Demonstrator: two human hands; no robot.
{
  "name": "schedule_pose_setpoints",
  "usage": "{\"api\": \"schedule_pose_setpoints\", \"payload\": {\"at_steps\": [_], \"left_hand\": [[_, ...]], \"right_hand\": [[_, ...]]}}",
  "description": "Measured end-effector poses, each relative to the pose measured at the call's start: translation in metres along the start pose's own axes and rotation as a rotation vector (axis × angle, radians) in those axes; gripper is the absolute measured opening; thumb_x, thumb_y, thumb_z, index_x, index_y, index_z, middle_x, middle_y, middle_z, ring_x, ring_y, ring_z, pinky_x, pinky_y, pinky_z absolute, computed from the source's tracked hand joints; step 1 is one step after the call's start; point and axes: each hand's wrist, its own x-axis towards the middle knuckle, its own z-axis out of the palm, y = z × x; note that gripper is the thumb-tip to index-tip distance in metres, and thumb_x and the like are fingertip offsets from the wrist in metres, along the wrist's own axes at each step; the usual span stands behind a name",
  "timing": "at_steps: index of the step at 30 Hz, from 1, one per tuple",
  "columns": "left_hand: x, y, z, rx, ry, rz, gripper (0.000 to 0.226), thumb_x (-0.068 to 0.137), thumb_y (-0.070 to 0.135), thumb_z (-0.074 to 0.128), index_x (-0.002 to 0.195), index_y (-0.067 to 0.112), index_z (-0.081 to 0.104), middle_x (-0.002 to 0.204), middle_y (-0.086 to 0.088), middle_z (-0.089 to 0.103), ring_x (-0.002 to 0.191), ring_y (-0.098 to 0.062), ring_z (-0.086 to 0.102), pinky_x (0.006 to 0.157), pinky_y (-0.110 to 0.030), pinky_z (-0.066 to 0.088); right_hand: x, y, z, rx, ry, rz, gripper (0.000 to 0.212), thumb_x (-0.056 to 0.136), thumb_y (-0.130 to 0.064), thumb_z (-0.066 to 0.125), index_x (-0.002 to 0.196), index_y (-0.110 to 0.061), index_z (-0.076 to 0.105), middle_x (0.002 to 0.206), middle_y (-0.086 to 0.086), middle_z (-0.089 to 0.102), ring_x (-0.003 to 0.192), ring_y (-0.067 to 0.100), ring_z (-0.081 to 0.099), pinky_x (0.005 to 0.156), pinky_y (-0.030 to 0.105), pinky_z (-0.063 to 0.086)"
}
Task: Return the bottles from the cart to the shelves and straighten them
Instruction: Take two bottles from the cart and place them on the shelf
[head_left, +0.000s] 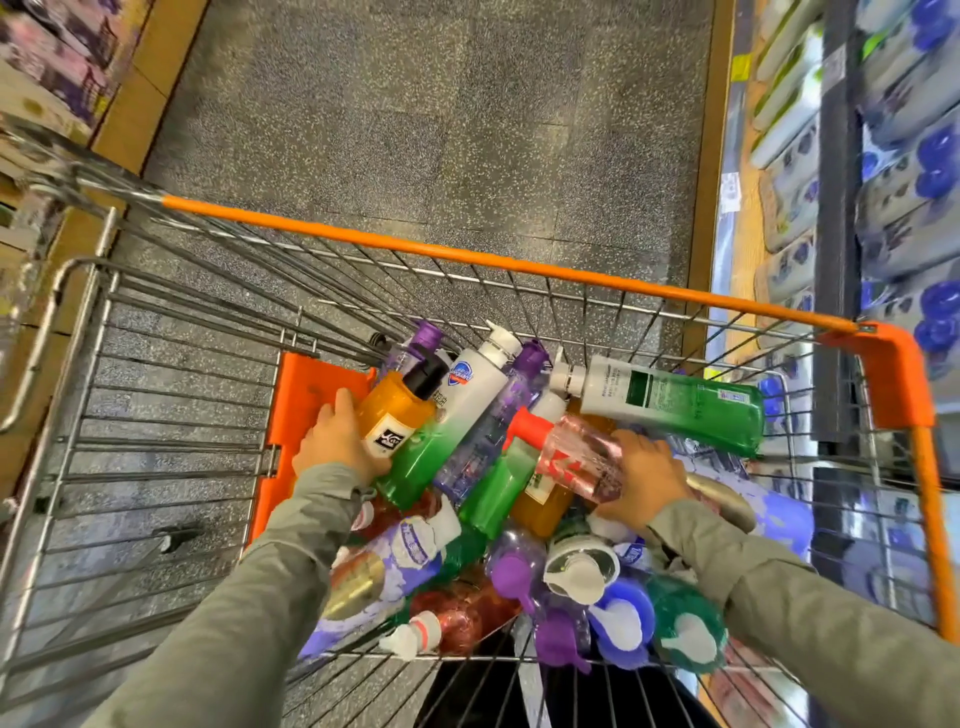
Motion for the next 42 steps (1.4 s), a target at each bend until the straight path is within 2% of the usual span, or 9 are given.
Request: {"api": "schedule_pose_setpoints", "payload": {"at_steps": [7, 13, 15, 20, 25, 31, 35, 38, 42], "left_hand": [[-0.03, 0.015, -0.03, -0.034, 0.083, 0.231, 0.081, 0.059, 0.038, 0.082, 0.125, 0.018, 0.038, 0.113, -0.009, 0.051, 0.104, -0.036, 0.055, 0.084, -0.048, 0.048], [-0.06, 0.027, -0.056, -0.287, 0.09, 0.286, 0.093, 0.054, 0.046, 0.084, 0.132, 0.02, 0.039, 0.121, -0.009, 0.055, 0.109, -0.031, 0.055, 0.092, -0.046, 0.046], [-0.076, 0.028, -0.063, -0.364, 0.099, 0.297, 0.092, 0.055, 0.042, 0.086, 0.132, 0.019, 0.041, 0.123, -0.009, 0.056, 0.111, -0.03, 0.055, 0.091, -0.042, 0.046], [-0.118, 0.027, -0.074, -0.537, 0.108, 0.435, 0.07, 0.045, 0.042, 0.089, 0.1, 0.032, 0.048, 0.1, 0.001, 0.066, 0.093, -0.021, 0.063, 0.08, -0.035, 0.05], [-0.162, 0.029, -0.091, -0.68, 0.091, 0.615, 0.065, 0.042, 0.039, 0.091, 0.089, 0.036, 0.046, 0.092, 0.009, 0.063, 0.085, -0.015, 0.062, 0.076, -0.029, 0.051], [-0.223, 0.03, -0.107, -0.843, 0.018, 0.82, 0.07, 0.054, 0.021, 0.091, 0.111, 0.025, 0.051, 0.095, 0.012, 0.065, 0.079, 0.008, 0.06, 0.068, -0.009, 0.046], [-0.273, 0.033, -0.11, -0.862, -0.06, 0.976, 0.065, 0.056, 0.016, 0.091, 0.107, 0.027, 0.052, 0.089, 0.019, 0.064, 0.073, 0.014, 0.059, 0.067, -0.008, 0.048], [-0.303, 0.037, -0.109, -0.855, -0.125, 1.08, 0.061, 0.05, 0.022, 0.091, 0.097, 0.031, 0.053, 0.086, 0.018, 0.066, 0.073, 0.006, 0.063, 0.067, -0.01, 0.048], [-0.336, 0.043, -0.108, -0.854, -0.171, 1.194, 0.058, 0.05, 0.02, 0.091, 0.091, 0.033, 0.052, 0.083, 0.018, 0.065, 0.067, 0.011, 0.06, 0.06, -0.006, 0.044]], "right_hand": [[-0.029, -0.01, -0.015, 0.281, 0.165, -0.045, 0.086, 0.052, -0.029, 0.091, 0.125, -0.014, 0.049, 0.117, 0.008, 0.061, 0.11, 0.029, 0.053, 0.096, 0.04, 0.044], [-0.071, -0.033, -0.033, 0.458, 0.348, -0.088, 0.077, 0.052, -0.022, 0.092, 0.116, -0.007, 0.052, 0.1, 0.006, 0.061, 0.093, 0.023, 0.055, 0.084, 0.034, 0.047], [-0.09, -0.042, -0.038, 0.543, 0.395, -0.09, 0.083, 0.052, -0.02, 0.092, 0.122, -0.007, 0.05, 0.107, 0.008, 0.063, 0.094, 0.021, 0.056, 0.085, 0.03, 0.046], [-0.139, -0.058, -0.047, 0.715, 0.508, -0.077, 0.085, 0.054, -0.02, 0.092, 0.126, -0.009, 0.047, 0.11, 0.004, 0.06, 0.096, 0.014, 0.055, 0.082, 0.021, 0.04], [-0.198, -0.07, -0.05, 0.915, 0.653, -0.127, 0.077, 0.056, -0.011, 0.09, 0.121, -0.008, 0.049, 0.104, 0.0, 0.06, 0.093, 0.016, 0.058, 0.07, 0.007, 0.041], [-0.281, -0.073, -0.033, 1.084, 0.855, -0.12, 0.083, 0.044, -0.036, 0.091, 0.117, -0.019, 0.057, 0.101, -0.006, 0.069, 0.094, 0.012, 0.066, 0.086, 0.039, 0.054], [-0.334, -0.074, -0.024, 1.166, 0.985, -0.115, 0.071, 0.049, -0.015, 0.092, 0.112, -0.017, 0.059, 0.089, -0.01, 0.072, 0.079, -0.003, 0.067, 0.069, 0.014, 0.052], [-0.367, -0.071, -0.019, 1.181, 1.083, -0.092, 0.075, 0.044, -0.027, 0.09, 0.111, -0.016, 0.06, 0.092, -0.006, 0.073, 0.081, 0.002, 0.068, 0.072, 0.02, 0.053], [-0.409, -0.063, -0.012, 1.176, 1.22, -0.046, 0.075, 0.043, -0.028, 0.09, 0.11, -0.013, 0.06, 0.092, -0.005, 0.071, 0.076, -0.002, 0.066, 0.068, 0.013, 0.051]]}}
